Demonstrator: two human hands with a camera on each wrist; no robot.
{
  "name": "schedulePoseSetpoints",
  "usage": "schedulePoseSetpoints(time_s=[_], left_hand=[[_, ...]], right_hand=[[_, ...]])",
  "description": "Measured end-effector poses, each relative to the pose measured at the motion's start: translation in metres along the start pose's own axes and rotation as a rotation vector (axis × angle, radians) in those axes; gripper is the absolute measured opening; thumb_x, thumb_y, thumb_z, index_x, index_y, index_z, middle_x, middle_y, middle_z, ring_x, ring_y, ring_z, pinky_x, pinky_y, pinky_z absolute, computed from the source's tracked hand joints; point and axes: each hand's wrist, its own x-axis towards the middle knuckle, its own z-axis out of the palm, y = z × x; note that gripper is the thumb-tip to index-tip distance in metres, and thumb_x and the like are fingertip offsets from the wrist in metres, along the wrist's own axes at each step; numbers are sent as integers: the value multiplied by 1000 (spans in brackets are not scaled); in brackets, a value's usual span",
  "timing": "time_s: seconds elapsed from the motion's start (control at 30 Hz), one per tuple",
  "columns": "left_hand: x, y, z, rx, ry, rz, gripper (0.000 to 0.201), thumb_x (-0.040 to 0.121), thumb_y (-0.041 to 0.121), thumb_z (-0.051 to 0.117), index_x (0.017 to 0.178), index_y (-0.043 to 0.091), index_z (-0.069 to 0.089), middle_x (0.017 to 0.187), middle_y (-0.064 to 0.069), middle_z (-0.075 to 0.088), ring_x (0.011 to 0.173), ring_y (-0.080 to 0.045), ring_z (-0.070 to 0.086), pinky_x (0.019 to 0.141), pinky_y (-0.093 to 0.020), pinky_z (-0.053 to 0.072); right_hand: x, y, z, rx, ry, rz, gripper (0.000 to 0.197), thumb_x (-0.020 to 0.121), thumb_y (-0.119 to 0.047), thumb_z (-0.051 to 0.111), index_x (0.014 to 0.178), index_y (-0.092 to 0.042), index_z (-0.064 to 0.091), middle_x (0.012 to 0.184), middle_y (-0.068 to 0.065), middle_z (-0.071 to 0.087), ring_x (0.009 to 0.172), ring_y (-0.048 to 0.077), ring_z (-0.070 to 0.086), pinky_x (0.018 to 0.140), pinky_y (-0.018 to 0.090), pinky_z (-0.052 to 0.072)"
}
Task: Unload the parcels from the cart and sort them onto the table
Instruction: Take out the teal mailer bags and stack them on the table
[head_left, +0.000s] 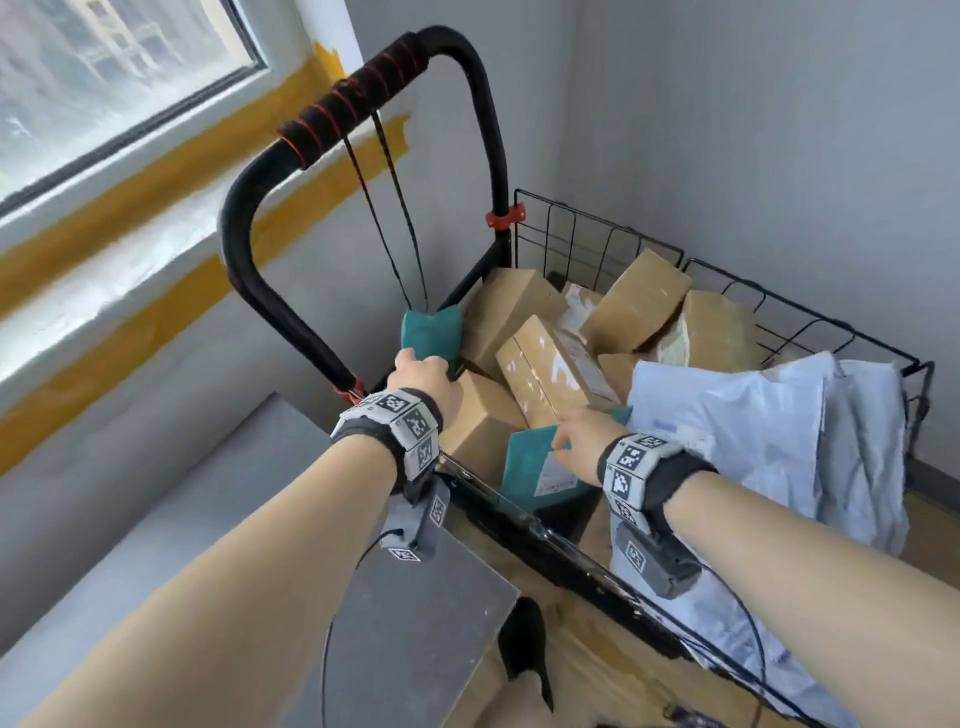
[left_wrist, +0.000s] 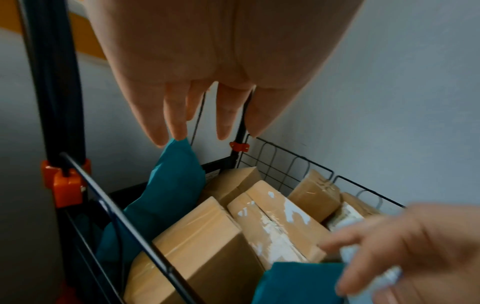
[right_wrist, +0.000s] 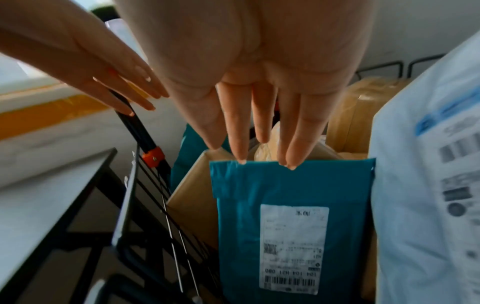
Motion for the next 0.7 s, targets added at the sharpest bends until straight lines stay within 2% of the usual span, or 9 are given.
schedulePoseSetpoints(time_s=[0.07, 0.2, 0.23, 0.3, 0.37, 0.43, 0.5, 0.6, 0.7], left_hand=[[25, -11, -1, -53, -35, -92, 45, 96, 26, 45, 138, 10, 44, 147, -12, 28, 125, -33, 44, 102, -33, 37], [67, -28, 7, -24, -145, -142, 49, 98, 28, 38, 142, 8, 39, 148, -12, 28, 134, -29, 36, 103, -33, 34], [74, -31, 10, -19, -163, -134, 48, 97, 27, 39, 141, 8, 41, 148, -12, 29, 133, -29, 36, 103, -33, 35], [86, -35, 16, -31, -182, -118, 42, 96, 23, 43, 135, 7, 50, 144, -15, 37, 127, -32, 44, 103, -34, 37], [95, -35, 20, -95, -195, -98, 36, 95, 16, 45, 127, 3, 57, 132, -20, 53, 119, -34, 53, 102, -39, 44], [100, -35, 25, -181, -232, -114, 35, 94, 12, 44, 125, -2, 55, 124, -24, 59, 114, -37, 58, 97, -44, 48], [99, -33, 23, -216, -226, -127, 36, 95, 12, 43, 125, -5, 53, 121, -24, 59, 110, -38, 59, 96, -43, 48], [90, -28, 14, -177, -195, -124, 36, 99, 15, 36, 126, -2, 52, 114, -16, 55, 100, -28, 56, 93, -33, 46], [79, -27, 8, -210, -83, -60, 34, 99, 14, 39, 127, 1, 54, 123, -17, 57, 108, -30, 55, 95, -34, 41]], right_hand=[[16, -4, 11, -4, -85, 19, 29, 94, -22, 48, 111, -10, 69, 134, 6, 53, 116, 25, 55, 102, 35, 43], [35, 0, 25, 4, -157, 2, 33, 95, -17, 46, 120, -3, 60, 149, 2, 30, 121, 24, 51, 104, 32, 38], [38, 1, 27, 18, -158, 0, 34, 95, -16, 45, 124, -2, 57, 148, 4, 32, 122, 23, 50, 104, 30, 36], [43, 1, 28, 36, -143, 20, 32, 96, -14, 43, 123, -2, 56, 138, 8, 45, 117, 24, 52, 101, 29, 36], [48, 2, 27, 50, -101, 48, 29, 95, -15, 43, 118, -5, 58, 126, 9, 55, 108, 26, 57, 98, 34, 43], [50, 2, 25, 53, -64, 61, 28, 94, -18, 43, 114, -7, 59, 118, 8, 59, 103, 26, 59, 95, 36, 46], [50, 2, 22, 56, -39, 57, 27, 94, -19, 43, 110, -8, 62, 112, 8, 61, 99, 26, 60, 93, 36, 47], [48, -1, 13, 85, 24, 39, 24, 93, -18, 43, 98, -9, 64, 106, 5, 59, 96, 24, 59, 88, 35, 48], [44, -6, 1, 92, 96, 1, 25, 93, -19, 45, 95, -7, 67, 106, 3, 52, 99, 23, 57, 88, 32, 47]])
